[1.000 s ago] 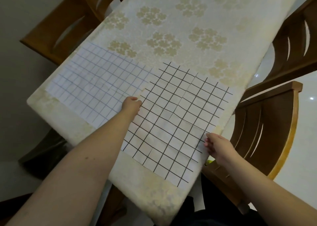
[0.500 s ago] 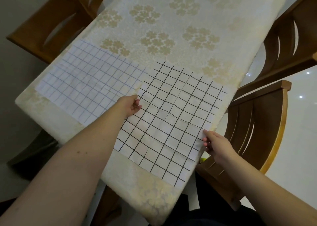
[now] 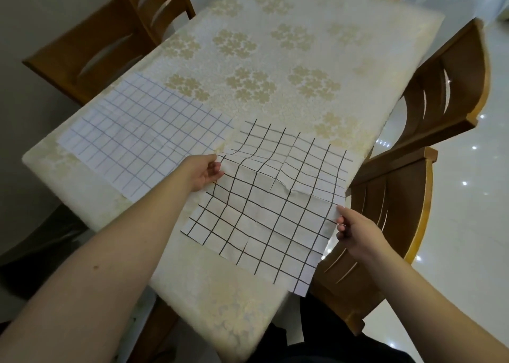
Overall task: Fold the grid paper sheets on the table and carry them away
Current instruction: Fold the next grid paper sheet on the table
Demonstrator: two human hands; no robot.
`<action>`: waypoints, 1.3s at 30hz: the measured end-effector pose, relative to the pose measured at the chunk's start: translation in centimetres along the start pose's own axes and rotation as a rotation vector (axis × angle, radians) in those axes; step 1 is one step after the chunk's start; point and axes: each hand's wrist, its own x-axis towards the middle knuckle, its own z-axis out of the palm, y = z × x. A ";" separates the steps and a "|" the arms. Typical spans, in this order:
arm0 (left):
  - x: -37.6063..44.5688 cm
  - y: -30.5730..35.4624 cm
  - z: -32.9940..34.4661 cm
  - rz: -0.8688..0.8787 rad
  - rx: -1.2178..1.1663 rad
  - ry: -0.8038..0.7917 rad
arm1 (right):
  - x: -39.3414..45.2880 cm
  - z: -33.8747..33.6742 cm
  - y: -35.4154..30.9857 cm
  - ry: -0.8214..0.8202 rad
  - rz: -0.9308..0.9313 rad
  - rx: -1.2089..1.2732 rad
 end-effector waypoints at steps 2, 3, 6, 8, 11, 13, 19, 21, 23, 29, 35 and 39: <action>-0.8 0.5 0.1 0.029 -0.020 0.003 | -0.7 -0.1 -0.9 -0.011 -0.035 -0.008; -1.2 0.8 0.1 0.043 -0.032 0.004 | -1.2 -0.1 -1.4 -0.023 -0.056 -0.014; -2.7 2.2 0.2 0.090 -0.058 0.002 | -2.3 -0.2 -2.9 -0.064 -0.113 -0.058; -3.7 3.2 0.1 0.128 -0.078 -0.004 | -3.0 -0.2 -4.0 -0.094 -0.138 -0.059; -5.3 5.0 -0.2 0.192 -0.091 -0.017 | -4.2 0.2 -5.6 -0.117 -0.196 0.024; -6.5 6.2 -0.3 0.242 -0.099 -0.019 | -5.2 0.5 -6.8 -0.121 -0.237 0.098; -9.8 8.8 -0.6 0.365 -0.141 -0.075 | -8.6 1.7 -9.1 -0.150 -0.353 0.187; -10.3 8.9 -1.0 0.373 -0.131 -0.051 | -9.6 2.1 -9.0 -0.117 -0.345 0.137; -10.3 8.3 -1.8 0.344 -0.102 -0.006 | -10.1 2.4 -8.2 -0.099 -0.300 0.061; -7.8 3.3 -4.3 0.221 0.001 0.049 | -9.1 3.0 -1.4 -0.058 -0.191 -0.226; -5.0 -3.1 -5.6 0.138 -0.036 0.109 | -7.8 3.3 4.3 -0.049 -0.041 -0.326; -3.6 -6.3 -5.7 0.088 0.021 0.100 | -7.4 3.7 5.6 -0.076 0.080 -0.329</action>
